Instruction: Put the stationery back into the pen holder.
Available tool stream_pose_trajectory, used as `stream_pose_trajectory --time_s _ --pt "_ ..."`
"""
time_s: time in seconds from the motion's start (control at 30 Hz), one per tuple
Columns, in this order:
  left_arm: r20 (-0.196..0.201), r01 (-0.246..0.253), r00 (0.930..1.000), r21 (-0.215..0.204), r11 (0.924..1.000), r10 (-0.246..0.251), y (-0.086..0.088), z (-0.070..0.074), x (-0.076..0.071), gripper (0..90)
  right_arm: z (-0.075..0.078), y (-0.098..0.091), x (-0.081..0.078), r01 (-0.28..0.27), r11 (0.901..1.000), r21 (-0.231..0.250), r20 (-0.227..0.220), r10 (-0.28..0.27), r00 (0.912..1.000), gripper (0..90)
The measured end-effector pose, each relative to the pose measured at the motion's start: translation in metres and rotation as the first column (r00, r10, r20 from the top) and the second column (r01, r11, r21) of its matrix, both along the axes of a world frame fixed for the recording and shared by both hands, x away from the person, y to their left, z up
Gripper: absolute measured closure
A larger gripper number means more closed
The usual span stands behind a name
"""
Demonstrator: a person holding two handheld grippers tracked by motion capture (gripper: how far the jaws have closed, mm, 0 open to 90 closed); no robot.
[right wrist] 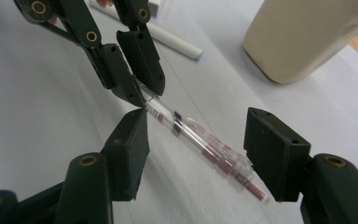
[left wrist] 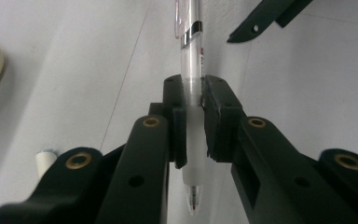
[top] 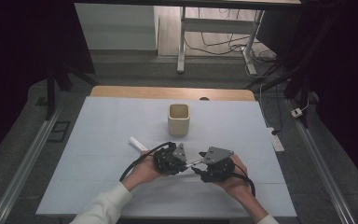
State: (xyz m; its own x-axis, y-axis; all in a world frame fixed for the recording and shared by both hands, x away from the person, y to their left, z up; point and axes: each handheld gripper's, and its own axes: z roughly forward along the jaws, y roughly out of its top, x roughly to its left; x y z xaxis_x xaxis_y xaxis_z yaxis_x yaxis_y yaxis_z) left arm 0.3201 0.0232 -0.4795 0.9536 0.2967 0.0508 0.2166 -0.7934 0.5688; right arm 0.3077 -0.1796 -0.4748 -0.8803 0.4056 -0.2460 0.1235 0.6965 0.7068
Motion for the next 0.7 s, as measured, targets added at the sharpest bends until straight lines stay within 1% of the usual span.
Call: stream_pose_trajectory --time_s 0.07,0.13,0.17,0.3,0.33,0.4,0.47,0.53,0.57,0.6,0.63,0.67,0.7 --pt "0.002 0.003 1.0 0.001 1.0 -0.003 -0.001 0.0 0.0 78.8 -0.001 0.002 0.0 -0.007 0.9999 -0.015 -0.001 0.007 1.0 41.7" --pt "0.005 0.007 1.0 0.0 1.0 -0.007 -0.001 0.0 -0.001 78.8 -0.002 0.004 0.001 -0.019 0.9987 -0.046 -0.002 0.019 0.9998 43.7" --pt "0.006 0.01 0.9999 -0.007 0.9999 -0.01 -0.001 0.0 -0.001 78.8 -0.003 0.005 0.001 -0.024 0.9978 -0.061 0.002 0.025 0.9997 45.0" --pt "0.007 0.024 0.9997 -0.021 0.9995 -0.024 0.0 0.003 -0.003 78.8 -0.005 0.008 -0.001 -0.049 0.9901 -0.131 0.012 0.051 0.9986 50.7" --pt "0.004 0.027 0.9996 -0.026 0.9993 -0.027 0.001 0.004 -0.003 78.8 -0.006 0.009 -0.002 -0.058 0.986 -0.157 0.016 0.061 0.998 52.2" --pt "-0.003 0.032 0.9995 -0.042 0.9986 -0.033 0.001 0.004 -0.003 78.7 -0.007 0.01 -0.003 -0.068 0.9791 -0.192 0.043 0.077 0.9961 57.1" --pt "-0.005 0.038 0.9993 -0.049 0.9981 -0.038 0.001 0.005 -0.004 78.7 -0.009 0.011 -0.004 -0.086 0.971 -0.223 0.044 0.098 0.9942 61.9" --pt "-0.014 0.039 0.9991 -0.062 0.9973 -0.04 0.001 0.005 -0.004 78.6 -0.011 0.013 -0.005 -0.102 0.9612 -0.256 0.055 0.12 0.9912 65.9" --pt "-0.015 0.042 0.9989 -0.065 0.997 -0.043 0.002 0.005 -0.004 78.6 -0.012 0.013 -0.006 -0.121 0.9556 -0.269 0.052 0.14 0.9888 68.0" --pt "-0.015 0.048 0.9987 -0.075 0.996 -0.049 0.003 0.006 -0.003 78.6 -0.013 0.014 -0.007 -0.126 0.9535 -0.274 0.059 0.147 0.9873 70.7" --pt "-0.011 0.051 0.9986 -0.079 0.9956 -0.052 0.004 0.007 -0.003 78.5 -0.014 0.015 -0.008 -0.142 0.9464 -0.29 0.058 0.166 0.9844 72.5" --pt "-0.006 0.053 0.9986 -0.084 0.9951 -0.053 0.005 0.007 -0.003 78.0 -0.014 0.016 -0.009 -0.159 0.9413 -0.298 0.057 0.184 0.9813 74.5" --pt "-0.001 0.051 0.9987 -0.089 0.9947 -0.051 0.006 0.008 -0.003 77.6 -0.016 0.017 -0.011 -0.165 0.9416 -0.293 0.068 0.193 0.9789 75.9"
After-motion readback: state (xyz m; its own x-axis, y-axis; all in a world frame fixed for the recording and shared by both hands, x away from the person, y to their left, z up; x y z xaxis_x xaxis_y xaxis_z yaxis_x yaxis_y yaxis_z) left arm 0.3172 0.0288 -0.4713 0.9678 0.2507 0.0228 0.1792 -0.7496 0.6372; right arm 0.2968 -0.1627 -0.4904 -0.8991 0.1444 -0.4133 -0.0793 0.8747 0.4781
